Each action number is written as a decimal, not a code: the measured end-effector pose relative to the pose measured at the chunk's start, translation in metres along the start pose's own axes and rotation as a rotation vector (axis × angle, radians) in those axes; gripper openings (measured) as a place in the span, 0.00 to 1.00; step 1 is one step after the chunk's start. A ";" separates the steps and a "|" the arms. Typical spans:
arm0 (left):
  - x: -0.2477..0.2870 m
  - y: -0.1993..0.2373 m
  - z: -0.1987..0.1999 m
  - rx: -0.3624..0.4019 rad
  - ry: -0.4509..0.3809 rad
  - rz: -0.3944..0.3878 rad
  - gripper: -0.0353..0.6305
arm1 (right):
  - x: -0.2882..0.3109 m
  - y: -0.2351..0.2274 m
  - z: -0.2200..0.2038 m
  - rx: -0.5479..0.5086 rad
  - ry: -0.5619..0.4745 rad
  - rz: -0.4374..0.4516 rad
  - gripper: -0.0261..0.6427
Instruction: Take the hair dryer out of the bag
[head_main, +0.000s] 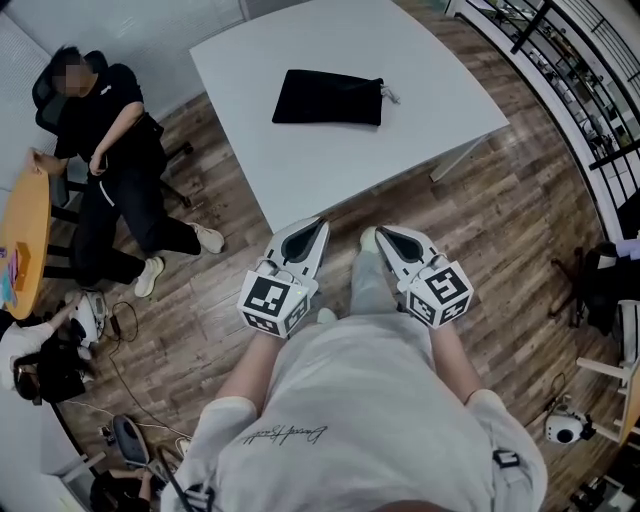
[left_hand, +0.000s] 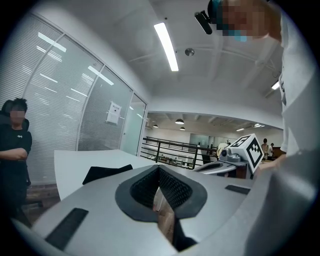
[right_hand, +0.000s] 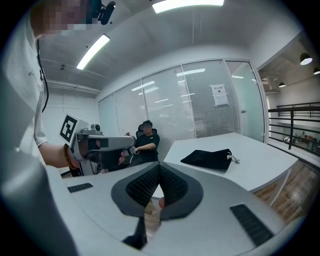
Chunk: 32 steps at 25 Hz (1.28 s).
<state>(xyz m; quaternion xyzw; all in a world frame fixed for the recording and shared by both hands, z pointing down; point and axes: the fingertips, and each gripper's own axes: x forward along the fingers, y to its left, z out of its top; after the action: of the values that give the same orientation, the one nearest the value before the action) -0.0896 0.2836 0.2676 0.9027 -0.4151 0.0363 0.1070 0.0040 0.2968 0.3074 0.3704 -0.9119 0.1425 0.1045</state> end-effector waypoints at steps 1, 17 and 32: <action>0.006 0.004 0.001 0.000 0.000 0.003 0.07 | 0.005 -0.006 0.002 -0.003 -0.003 0.004 0.08; 0.176 0.082 0.036 -0.001 0.013 0.088 0.07 | 0.094 -0.173 0.057 -0.075 0.017 0.116 0.08; 0.253 0.123 0.040 -0.019 0.065 0.168 0.07 | 0.155 -0.254 0.069 -0.104 0.101 0.241 0.08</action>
<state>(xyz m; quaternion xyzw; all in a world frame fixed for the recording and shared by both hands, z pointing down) -0.0179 0.0090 0.2873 0.8620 -0.4861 0.0704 0.1253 0.0679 -0.0005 0.3347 0.2444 -0.9496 0.1249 0.1516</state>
